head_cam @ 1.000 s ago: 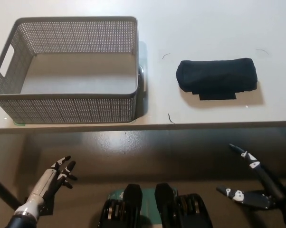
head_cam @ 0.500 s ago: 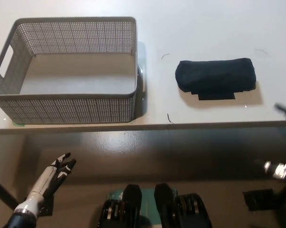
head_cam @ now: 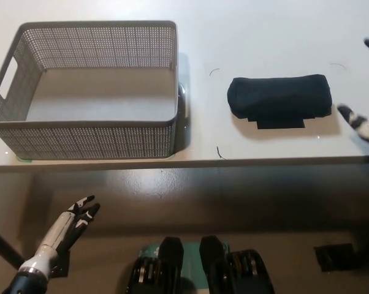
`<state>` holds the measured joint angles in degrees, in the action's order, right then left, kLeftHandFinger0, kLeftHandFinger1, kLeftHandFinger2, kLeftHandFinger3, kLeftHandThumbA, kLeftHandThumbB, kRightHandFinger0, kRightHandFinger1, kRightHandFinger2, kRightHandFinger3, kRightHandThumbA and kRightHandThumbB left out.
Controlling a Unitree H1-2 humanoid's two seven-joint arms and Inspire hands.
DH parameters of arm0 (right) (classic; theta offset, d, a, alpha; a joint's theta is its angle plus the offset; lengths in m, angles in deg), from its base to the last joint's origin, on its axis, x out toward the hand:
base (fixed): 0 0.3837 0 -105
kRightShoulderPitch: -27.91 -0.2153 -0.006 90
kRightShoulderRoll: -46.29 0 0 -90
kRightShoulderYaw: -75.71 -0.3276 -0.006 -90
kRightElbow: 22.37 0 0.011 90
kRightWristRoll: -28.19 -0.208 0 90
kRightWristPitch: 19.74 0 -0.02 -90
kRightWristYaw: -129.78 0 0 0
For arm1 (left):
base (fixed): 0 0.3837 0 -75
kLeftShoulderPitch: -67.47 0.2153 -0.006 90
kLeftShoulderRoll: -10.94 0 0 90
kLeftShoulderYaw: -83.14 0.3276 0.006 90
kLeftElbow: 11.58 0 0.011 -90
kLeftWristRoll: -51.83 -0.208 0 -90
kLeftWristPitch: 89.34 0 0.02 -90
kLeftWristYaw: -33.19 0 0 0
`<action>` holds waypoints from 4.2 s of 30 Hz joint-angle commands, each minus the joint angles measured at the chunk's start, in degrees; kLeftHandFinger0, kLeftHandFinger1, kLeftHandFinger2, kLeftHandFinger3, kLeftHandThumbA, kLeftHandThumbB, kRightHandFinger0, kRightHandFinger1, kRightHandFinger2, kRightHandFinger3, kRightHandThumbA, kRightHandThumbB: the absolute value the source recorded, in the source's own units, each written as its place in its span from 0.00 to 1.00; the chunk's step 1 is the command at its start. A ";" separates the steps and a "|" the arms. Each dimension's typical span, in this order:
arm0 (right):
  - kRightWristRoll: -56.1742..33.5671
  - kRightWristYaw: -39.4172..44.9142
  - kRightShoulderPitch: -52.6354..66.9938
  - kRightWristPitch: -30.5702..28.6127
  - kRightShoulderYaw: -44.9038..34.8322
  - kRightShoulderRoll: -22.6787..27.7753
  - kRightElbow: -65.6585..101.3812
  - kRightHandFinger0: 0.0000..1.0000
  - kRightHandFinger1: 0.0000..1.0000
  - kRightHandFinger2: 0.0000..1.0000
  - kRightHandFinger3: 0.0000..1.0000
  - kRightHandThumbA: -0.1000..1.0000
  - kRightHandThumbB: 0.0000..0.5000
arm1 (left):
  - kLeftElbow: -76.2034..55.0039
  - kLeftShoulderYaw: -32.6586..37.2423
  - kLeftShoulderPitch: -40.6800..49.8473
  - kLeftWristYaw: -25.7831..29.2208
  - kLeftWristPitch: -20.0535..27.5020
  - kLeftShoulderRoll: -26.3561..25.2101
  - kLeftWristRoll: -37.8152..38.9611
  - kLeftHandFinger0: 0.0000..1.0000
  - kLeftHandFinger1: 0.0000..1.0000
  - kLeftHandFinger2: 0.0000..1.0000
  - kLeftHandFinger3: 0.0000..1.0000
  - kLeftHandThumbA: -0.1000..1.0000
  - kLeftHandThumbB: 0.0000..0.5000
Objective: Use the right hand to pick up the pencil case on the right hand side and put it into a grey container on the left side
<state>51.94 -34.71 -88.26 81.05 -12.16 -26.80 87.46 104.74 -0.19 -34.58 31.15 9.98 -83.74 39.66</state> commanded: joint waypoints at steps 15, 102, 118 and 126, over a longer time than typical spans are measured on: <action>5.47 14.55 -27.22 4.23 15.50 2.62 -30.44 1.00 1.00 1.00 1.00 0.59 1.00 | -1.33 -0.28 -0.35 -0.75 2.95 -1.06 -0.45 1.00 0.77 0.84 0.93 1.00 1.00; 7.10 5.01 -49.71 -15.85 27.62 -17.70 -96.96 1.00 1.00 1.00 1.00 0.81 1.00 | 0.20 -0.86 -3.78 -4.37 9.86 -0.57 0.68 1.00 0.71 0.77 0.94 1.00 1.00; 7.58 0.76 -47.57 -12.26 28.75 -18.26 -101.47 1.00 1.00 1.00 1.00 0.70 1.00 | 1.53 -0.78 -5.67 -4.70 11.30 -1.01 0.87 1.00 0.67 0.76 0.98 1.00 1.00; 6.65 0.63 -46.03 -10.92 27.89 -18.33 -102.44 1.00 1.00 1.00 1.00 0.72 1.00 | 2.69 -0.83 -6.64 -4.71 12.29 -0.85 1.19 1.00 0.66 0.75 0.98 1.00 1.00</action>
<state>59.01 -33.60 -134.24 67.25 16.26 -45.69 -13.68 107.67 -0.50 -39.76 26.75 19.20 -83.74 40.01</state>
